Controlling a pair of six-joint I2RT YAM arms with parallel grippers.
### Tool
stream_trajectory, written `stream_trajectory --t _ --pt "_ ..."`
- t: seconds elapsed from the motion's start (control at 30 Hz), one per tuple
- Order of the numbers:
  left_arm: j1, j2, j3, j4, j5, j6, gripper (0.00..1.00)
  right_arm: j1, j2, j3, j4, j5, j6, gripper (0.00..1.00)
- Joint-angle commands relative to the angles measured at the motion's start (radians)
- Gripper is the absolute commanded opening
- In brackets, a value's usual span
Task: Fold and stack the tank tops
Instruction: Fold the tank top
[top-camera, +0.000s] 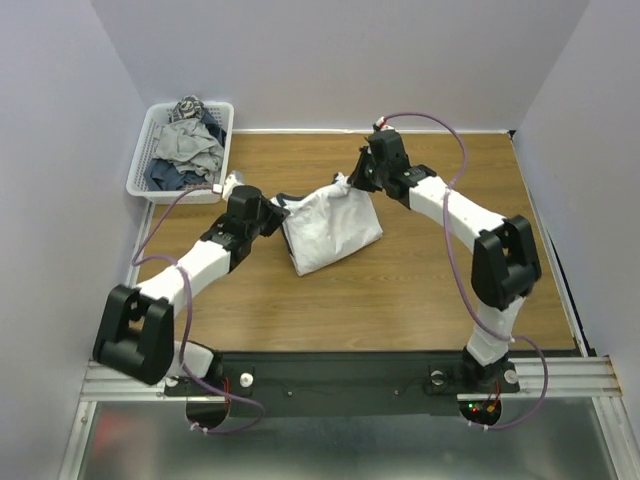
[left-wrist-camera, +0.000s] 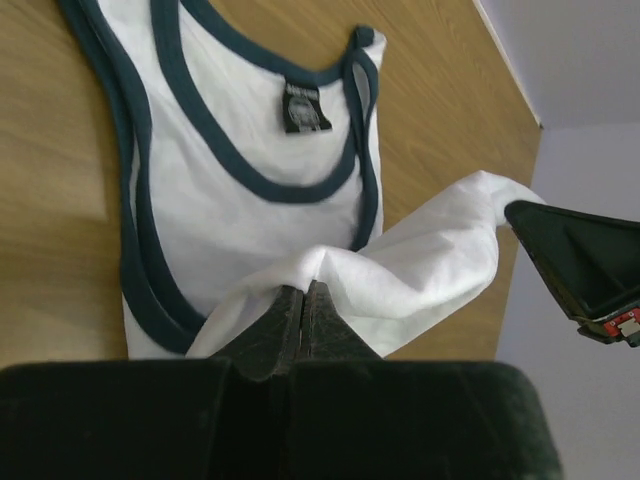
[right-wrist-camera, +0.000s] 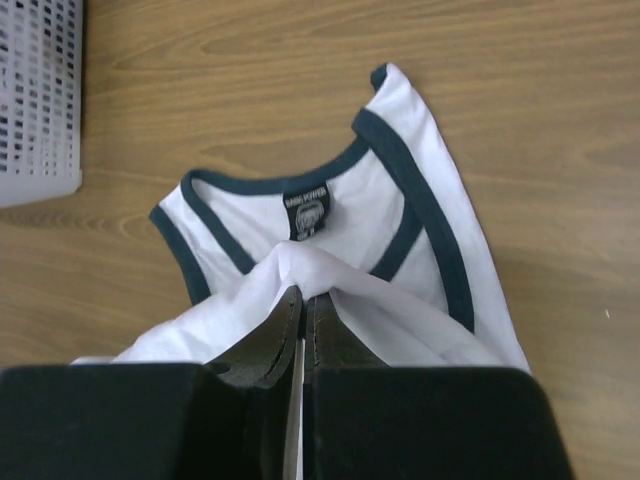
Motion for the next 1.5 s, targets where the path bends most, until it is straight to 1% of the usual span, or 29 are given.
stream_trajectory --t 0.0,0.03,0.07,0.2,0.27,0.33,0.43,0.47,0.5,0.53,0.57,0.6,0.63,0.7,0.73,0.77,0.87,0.9,0.93,0.97,1.0,1.07,1.1,1.17,1.2,1.23,1.37,1.43,1.47 --pt "0.089 0.122 0.08 0.221 0.034 0.03 0.0 -0.042 0.165 0.167 0.129 -0.125 -0.026 0.0" --pt "0.103 0.191 0.097 0.241 0.063 0.035 0.0 -0.049 0.201 0.197 0.135 -0.131 -0.027 0.0" --pt "0.136 0.27 0.144 0.28 0.07 0.056 0.0 -0.052 0.272 0.272 0.141 -0.142 -0.035 0.0" --pt "0.18 0.44 0.245 0.327 0.091 0.078 0.0 -0.071 0.421 0.418 0.15 -0.163 -0.039 0.0" --pt "0.187 0.486 0.281 0.34 0.106 0.088 0.0 -0.078 0.468 0.477 0.149 -0.182 -0.039 0.01" --pt "0.189 0.531 0.296 0.344 0.113 0.098 0.0 -0.086 0.509 0.498 0.149 -0.197 -0.044 0.02" --pt "0.192 0.556 0.316 0.354 0.108 0.116 0.0 -0.098 0.529 0.515 0.149 -0.197 -0.041 0.17" --pt "0.195 0.562 0.327 0.355 0.113 0.124 0.0 -0.101 0.531 0.515 0.15 -0.197 -0.036 0.27" --pt "0.197 0.563 0.331 0.355 0.111 0.133 0.01 -0.103 0.531 0.52 0.15 -0.196 -0.038 0.32" --pt "0.2 0.562 0.337 0.357 0.108 0.138 0.05 -0.103 0.529 0.523 0.149 -0.194 -0.042 0.37" --pt "0.203 0.563 0.348 0.358 0.105 0.141 0.09 -0.103 0.531 0.525 0.149 -0.19 -0.051 0.48" --pt "0.212 0.562 0.356 0.36 0.105 0.148 0.26 -0.103 0.528 0.525 0.149 -0.182 -0.053 0.54" --pt "0.218 0.562 0.362 0.358 0.107 0.148 0.38 -0.103 0.522 0.525 0.149 -0.174 -0.055 0.59" --pt "0.23 0.547 0.37 0.357 0.107 0.156 0.47 -0.101 0.496 0.505 0.15 -0.154 -0.061 0.68" --pt "0.238 0.537 0.371 0.354 0.093 0.165 0.49 -0.103 0.476 0.485 0.15 -0.15 -0.07 0.71" --pt "0.239 0.516 0.37 0.349 0.082 0.17 0.55 -0.103 0.462 0.472 0.15 -0.142 -0.075 0.71" --pt "0.239 0.485 0.374 0.3 0.048 0.185 0.55 -0.092 0.42 0.414 0.15 -0.127 -0.085 0.71" --pt "0.239 0.467 0.371 0.291 0.01 0.19 0.53 -0.085 0.401 0.373 0.15 -0.11 -0.097 0.67" --pt "0.236 0.461 0.368 0.285 0.005 0.196 0.51 -0.066 0.39 0.356 0.15 -0.101 -0.108 0.63" --pt "0.221 0.458 0.376 0.241 -0.024 0.197 0.49 -0.055 0.382 0.342 0.15 -0.099 -0.127 0.54" --pt "0.212 0.455 0.394 0.219 -0.034 0.214 0.43 -0.046 0.377 0.322 0.155 -0.052 -0.133 0.5" --pt "0.186 0.458 0.41 0.174 -0.045 0.231 0.34 -0.029 0.396 0.331 0.156 -0.05 -0.145 0.47" --pt "0.163 0.465 0.416 0.164 -0.054 0.236 0.24 -0.029 0.412 0.356 0.155 -0.053 -0.145 0.44" --pt "0.143 0.476 0.413 0.159 -0.054 0.234 0.15 -0.029 0.448 0.379 0.155 -0.051 -0.147 0.4" --pt "0.128 0.496 0.416 0.157 -0.045 0.234 0.06 -0.029 0.46 0.391 0.155 -0.056 -0.15 0.39" --pt "0.123 0.507 0.42 0.156 -0.041 0.234 0.01 -0.029 0.489 0.421 0.155 -0.064 -0.153 0.38" --pt "0.111 0.588 0.475 0.156 0.028 0.26 0.0 -0.031 0.564 0.506 0.155 -0.068 -0.174 0.37" --pt "0.111 0.648 0.529 0.156 0.036 0.276 0.0 -0.032 0.606 0.552 0.155 -0.056 -0.187 0.37" --pt "0.111 0.689 0.57 0.157 0.08 0.294 0.0 -0.035 0.651 0.613 0.155 -0.048 -0.196 0.37"
